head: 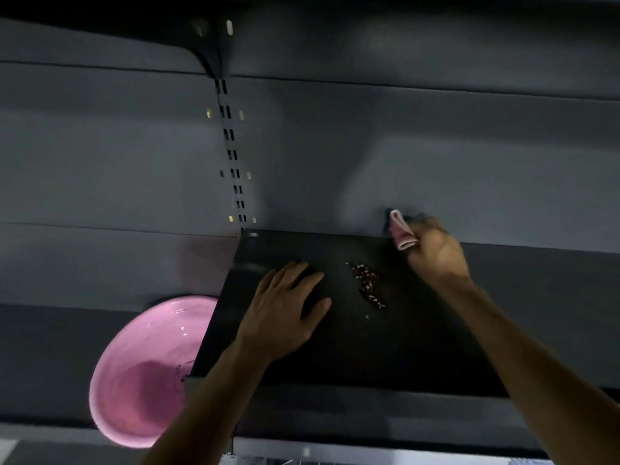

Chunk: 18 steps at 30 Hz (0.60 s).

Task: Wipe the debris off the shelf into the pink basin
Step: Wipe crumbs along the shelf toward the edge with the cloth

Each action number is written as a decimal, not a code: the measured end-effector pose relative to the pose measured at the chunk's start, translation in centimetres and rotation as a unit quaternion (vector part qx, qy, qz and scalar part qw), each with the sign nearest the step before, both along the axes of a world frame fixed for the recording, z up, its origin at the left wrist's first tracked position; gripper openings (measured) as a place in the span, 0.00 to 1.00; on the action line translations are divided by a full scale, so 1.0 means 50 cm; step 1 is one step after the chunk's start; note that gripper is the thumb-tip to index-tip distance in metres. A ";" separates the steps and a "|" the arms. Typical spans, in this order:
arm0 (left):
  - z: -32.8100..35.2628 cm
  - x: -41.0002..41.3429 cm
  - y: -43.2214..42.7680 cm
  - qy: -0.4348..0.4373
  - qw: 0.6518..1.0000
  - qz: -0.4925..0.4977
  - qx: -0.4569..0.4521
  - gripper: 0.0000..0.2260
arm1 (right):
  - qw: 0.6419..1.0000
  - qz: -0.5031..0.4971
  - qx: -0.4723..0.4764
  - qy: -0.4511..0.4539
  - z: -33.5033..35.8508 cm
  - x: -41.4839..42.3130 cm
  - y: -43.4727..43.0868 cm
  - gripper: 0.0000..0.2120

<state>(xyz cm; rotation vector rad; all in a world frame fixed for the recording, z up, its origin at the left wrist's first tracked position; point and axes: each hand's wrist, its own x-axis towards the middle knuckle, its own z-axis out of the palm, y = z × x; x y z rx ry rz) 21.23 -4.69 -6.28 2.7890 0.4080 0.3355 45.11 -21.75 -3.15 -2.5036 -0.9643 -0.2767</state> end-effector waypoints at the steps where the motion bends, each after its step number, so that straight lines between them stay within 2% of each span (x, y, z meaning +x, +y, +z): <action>1: 0.000 0.001 0.000 0.003 1.000 0.001 -0.003 0.26 | 1.000 -0.014 -0.009 -0.007 -0.003 0.013 -0.003 0.11; 6: 0.000 0.006 0.002 0.016 1.000 0.007 -0.022 0.25 | 0.999 0.006 -0.039 0.007 -0.031 0.011 0.048 0.08; 10: 0.000 0.004 0.002 0.010 1.000 0.013 -0.022 0.25 | 0.994 0.092 -0.035 0.042 -0.025 -0.021 0.109 0.12; 14: 0.011 0.001 0.005 0.019 0.999 0.009 -0.041 0.24 | 0.974 0.209 -0.041 0.071 -0.010 -0.042 0.146 0.18; 16: 0.014 -0.007 0.009 0.019 0.999 0.008 -0.044 0.24 | 0.961 0.260 -0.054 0.078 0.003 -0.048 0.144 0.16; 18: 0.013 -0.026 0.015 0.024 0.999 -0.003 -0.043 0.27 | 0.963 0.256 -0.030 0.084 0.015 -0.043 0.126 0.12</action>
